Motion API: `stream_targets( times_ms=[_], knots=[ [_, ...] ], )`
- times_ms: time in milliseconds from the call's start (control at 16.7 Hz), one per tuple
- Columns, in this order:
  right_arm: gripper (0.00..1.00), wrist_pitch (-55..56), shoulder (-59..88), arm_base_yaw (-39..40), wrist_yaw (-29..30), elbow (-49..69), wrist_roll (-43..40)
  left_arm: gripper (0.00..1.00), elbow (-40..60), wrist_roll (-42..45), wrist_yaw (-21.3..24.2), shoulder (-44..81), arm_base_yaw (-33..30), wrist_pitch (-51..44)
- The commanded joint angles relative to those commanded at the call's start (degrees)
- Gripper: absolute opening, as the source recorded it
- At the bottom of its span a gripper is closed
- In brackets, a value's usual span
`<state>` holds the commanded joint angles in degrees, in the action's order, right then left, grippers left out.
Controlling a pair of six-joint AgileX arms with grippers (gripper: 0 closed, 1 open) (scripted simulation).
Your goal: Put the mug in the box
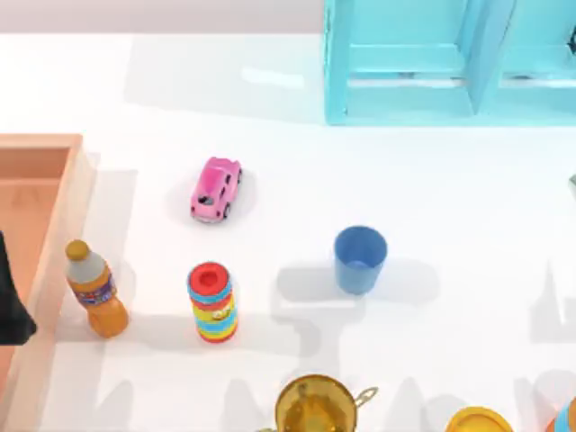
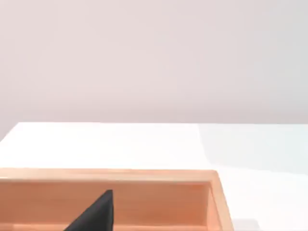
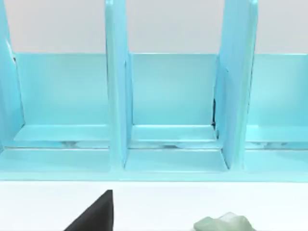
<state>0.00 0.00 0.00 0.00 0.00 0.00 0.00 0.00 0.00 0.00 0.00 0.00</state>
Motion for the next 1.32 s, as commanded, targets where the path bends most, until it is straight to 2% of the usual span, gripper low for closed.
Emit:
stream_targets(
  times_ms=[300,540,840,1320],
  knots=[
    [1.00,0.0,0.0,0.0,0.0,0.0,0.0,1.00,3.3,-1.1,-0.1,3.3,-1.1,-1.9],
    [1.00,0.0,0.0,0.0,0.0,0.0,0.0,1.00,15.5,-5.1,-0.4,15.3,-5.3,-9.4],
    [1.00,0.0,0.0,0.0,0.0,0.0,0.0,1.00,39.8,-13.2,-1.1,38.8,-13.7,-24.4],
    [1.00,0.0,0.0,0.0,0.0,0.0,0.0,1.00,87.7,-29.2,-2.4,85.0,-30.4,-54.0]
  ],
)
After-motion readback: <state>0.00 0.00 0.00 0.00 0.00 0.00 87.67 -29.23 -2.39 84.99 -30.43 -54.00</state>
